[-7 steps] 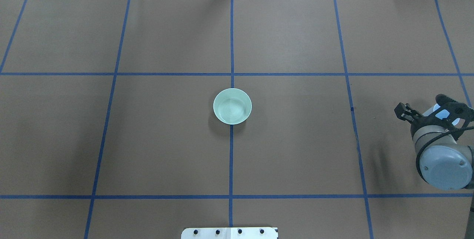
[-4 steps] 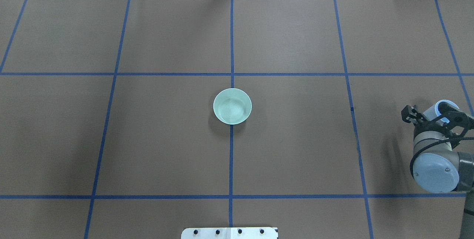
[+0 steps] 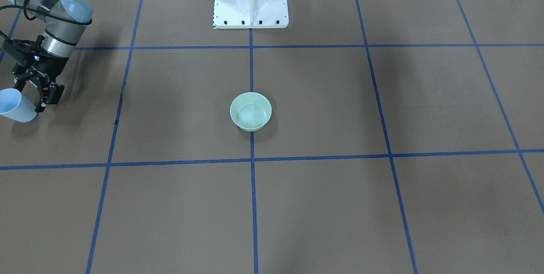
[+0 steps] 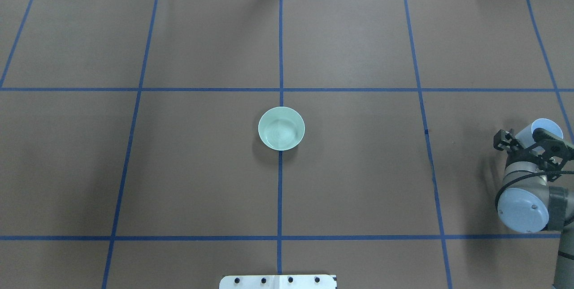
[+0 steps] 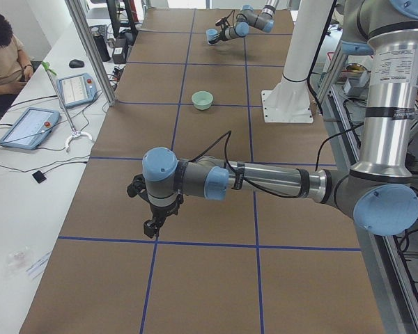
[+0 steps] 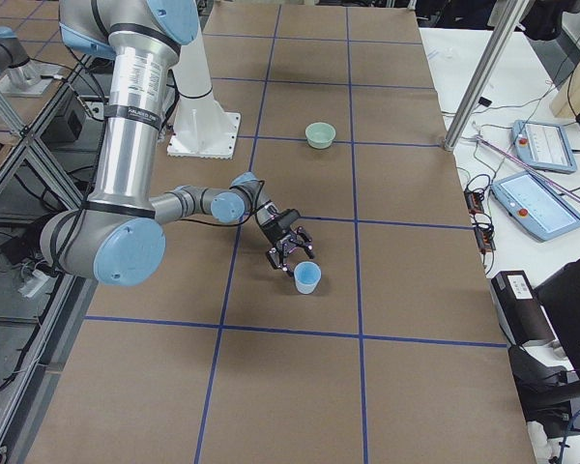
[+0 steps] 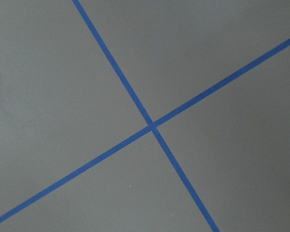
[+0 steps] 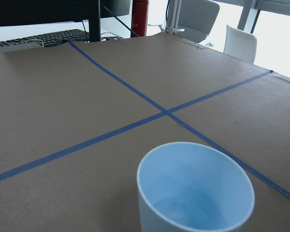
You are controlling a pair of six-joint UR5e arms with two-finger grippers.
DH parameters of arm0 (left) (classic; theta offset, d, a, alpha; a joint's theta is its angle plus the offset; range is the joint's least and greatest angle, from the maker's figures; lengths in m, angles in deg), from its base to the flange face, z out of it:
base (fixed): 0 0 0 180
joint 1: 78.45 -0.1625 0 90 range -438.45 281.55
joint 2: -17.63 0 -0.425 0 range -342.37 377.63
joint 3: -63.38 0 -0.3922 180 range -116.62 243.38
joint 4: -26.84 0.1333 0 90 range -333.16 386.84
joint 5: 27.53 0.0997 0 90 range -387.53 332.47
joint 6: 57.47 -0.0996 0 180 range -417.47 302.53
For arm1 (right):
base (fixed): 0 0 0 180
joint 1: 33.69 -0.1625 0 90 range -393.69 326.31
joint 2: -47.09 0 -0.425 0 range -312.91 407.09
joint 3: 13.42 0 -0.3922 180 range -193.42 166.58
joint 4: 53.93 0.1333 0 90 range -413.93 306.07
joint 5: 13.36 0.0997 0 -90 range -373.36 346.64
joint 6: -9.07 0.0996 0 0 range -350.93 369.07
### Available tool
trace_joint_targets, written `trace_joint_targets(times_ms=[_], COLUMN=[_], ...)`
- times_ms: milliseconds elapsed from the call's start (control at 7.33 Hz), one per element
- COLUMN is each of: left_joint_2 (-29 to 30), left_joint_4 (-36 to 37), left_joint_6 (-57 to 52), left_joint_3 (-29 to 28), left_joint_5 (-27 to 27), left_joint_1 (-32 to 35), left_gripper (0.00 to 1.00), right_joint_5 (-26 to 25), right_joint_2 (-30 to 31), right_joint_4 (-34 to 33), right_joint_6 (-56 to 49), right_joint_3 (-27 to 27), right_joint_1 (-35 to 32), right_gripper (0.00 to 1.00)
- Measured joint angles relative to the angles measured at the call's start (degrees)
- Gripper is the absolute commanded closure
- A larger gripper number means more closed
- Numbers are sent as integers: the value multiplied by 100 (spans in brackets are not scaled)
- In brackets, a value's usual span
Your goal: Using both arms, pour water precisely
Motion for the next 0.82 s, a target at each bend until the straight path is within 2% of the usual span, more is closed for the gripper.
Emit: trace_joint_targets(times_ms=[545,818], left_joint_2=[-13,-71], left_joint_4=[0,-11], left_joint_6=[-6,-11], left_joint_3=[-14,-3], left_joint_5=[0,-2], left_joint_1=[0,0], left_gripper=[0,0], right_joint_5=[-175,-241], right_joint_2=[22,9], right_joint_4=[6,12], right_joint_6=[30,16], right_joint_3=[248,294], right_joint_1=[-14,-51], right_gripper=[3,11])
